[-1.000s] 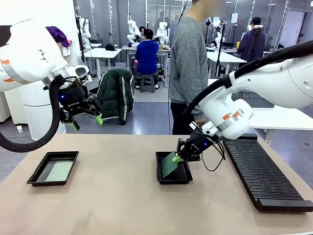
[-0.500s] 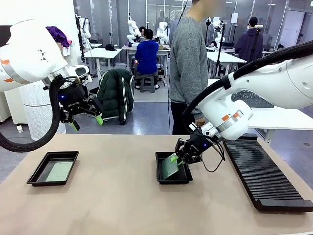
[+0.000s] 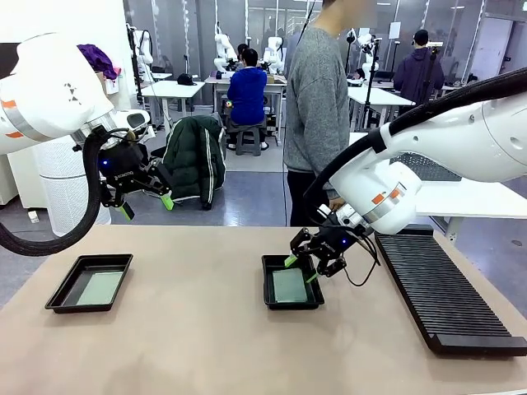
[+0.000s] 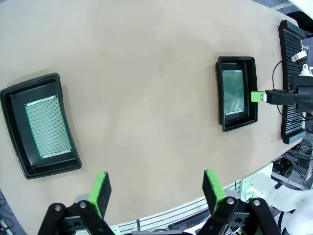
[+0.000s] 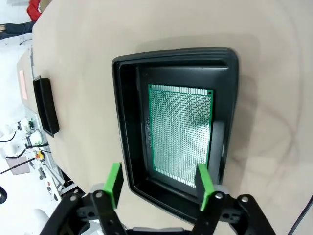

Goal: Inspect and transfer BCBs to ESD trays.
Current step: Pick up the Blank PCB from the PCB Rack and place it in the right ESD tray.

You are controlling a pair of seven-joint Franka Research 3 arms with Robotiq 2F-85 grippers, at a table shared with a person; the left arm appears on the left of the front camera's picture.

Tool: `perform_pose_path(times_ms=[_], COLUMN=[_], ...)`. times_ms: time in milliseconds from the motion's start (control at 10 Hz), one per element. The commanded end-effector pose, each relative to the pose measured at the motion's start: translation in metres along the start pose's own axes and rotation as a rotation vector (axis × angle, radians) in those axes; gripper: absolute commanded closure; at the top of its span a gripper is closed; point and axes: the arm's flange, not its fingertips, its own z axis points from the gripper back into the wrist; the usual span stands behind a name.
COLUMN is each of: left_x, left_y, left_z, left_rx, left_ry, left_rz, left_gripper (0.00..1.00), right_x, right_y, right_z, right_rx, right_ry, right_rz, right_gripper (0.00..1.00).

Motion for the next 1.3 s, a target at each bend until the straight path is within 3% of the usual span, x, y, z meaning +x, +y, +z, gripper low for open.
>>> perform_pose_path(times_ms=[0,700,1200], left_x=[-0.003,-0.003,-0.003], left_y=[0.000,0.000,0.000], left_z=[0.000,0.000,0.000], left_rx=[0.001,0.001,0.001], left_ry=[-0.001,-0.001,-0.001], left_rz=[0.000,0.000,0.000], left_gripper=[0.00,0.00,0.00], right_x=[-0.002,-0.023,-0.029], right_y=[0.022,0.061,0.067], right_z=[0.008,0.071,0.094], right_rx=[-0.070,-0.208,-0.250], right_ry=[-0.022,-0.024,-0.038], right_rz=[0.003,0.025,0.044], right_gripper=[0.00,0.00,0.00])
